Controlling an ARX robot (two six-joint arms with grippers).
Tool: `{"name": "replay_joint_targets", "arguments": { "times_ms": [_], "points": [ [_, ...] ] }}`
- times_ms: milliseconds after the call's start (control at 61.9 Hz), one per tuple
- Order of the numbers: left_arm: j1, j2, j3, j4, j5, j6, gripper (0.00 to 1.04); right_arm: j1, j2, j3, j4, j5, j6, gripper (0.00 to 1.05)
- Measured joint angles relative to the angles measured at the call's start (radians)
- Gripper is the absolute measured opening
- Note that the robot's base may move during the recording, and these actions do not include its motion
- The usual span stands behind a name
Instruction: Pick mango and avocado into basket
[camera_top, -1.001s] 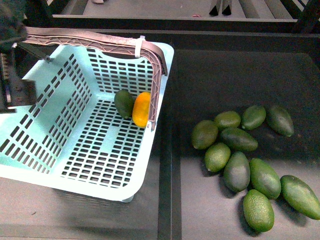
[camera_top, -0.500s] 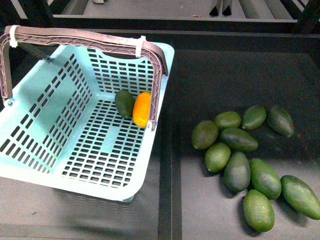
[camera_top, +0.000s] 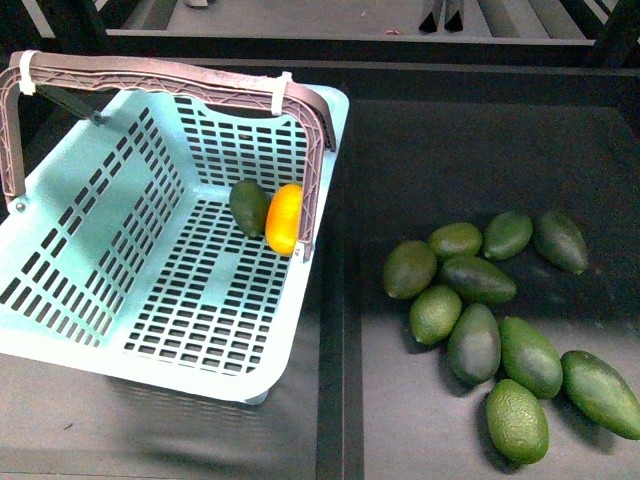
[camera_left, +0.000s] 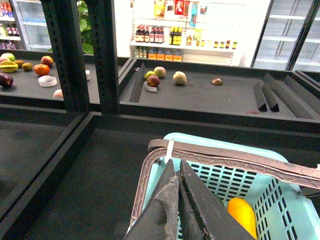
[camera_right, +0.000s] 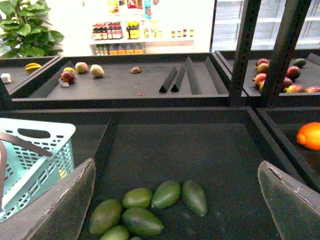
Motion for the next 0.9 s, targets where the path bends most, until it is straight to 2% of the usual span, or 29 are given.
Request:
{"name": "replay_joint_targets", "arguments": {
  "times_ms": [65,129,646,904],
  "points": [
    [0.047,-0.059,-0.014,-0.047,0.07,0.003,0.02,0.0,0.0,0.0,0.0,0.0,0.0,0.96],
    [0.079,-0.122,-0.026,-0.097,0.074,0.003,0.02,0.0,0.0,0.0,0.0,0.0,0.0,0.96],
    [0.082,-0.549,-0.053,-0.474,0.082,0.006,0.02,0.0,0.0,0.0,0.0,0.0,0.0,0.96],
    [0.082,-0.685,-0.053,-0.605,0.082,0.006,0.02,0.0,0.0,0.0,0.0,0.0,0.0,0.96]
  ]
}}
